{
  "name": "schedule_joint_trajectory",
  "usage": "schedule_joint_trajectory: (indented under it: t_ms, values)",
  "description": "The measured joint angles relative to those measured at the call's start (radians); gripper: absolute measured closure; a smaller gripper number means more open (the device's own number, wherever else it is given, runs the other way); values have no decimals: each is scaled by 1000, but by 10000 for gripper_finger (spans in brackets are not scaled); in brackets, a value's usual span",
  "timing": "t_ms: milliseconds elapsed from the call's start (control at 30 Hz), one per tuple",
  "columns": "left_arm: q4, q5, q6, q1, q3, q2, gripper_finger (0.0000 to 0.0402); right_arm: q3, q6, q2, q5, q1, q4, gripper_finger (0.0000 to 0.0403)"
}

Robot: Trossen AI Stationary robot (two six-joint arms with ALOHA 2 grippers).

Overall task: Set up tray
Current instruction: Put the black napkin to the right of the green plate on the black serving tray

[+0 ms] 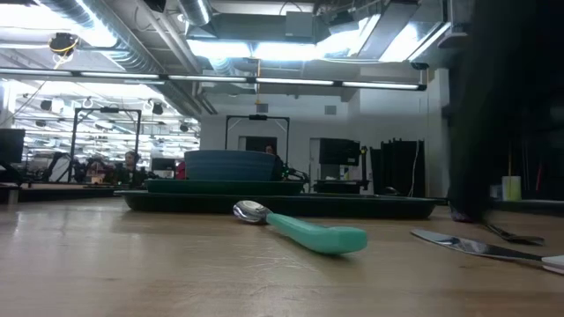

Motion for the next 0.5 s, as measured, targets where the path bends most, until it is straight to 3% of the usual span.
schedule_joint_trajectory:
  t_ms: [167,333,500]
  values:
    - [0,0,-15,0,0,0,396,0,-133,-37,55,-29,-1,387]
    - [0,0,-16,0,0,0,396,0,-327,-61,176,-50,-1,387]
    - [0,0,-17,0,0,0,396,-1,-410,-73,232,-68,0,387]
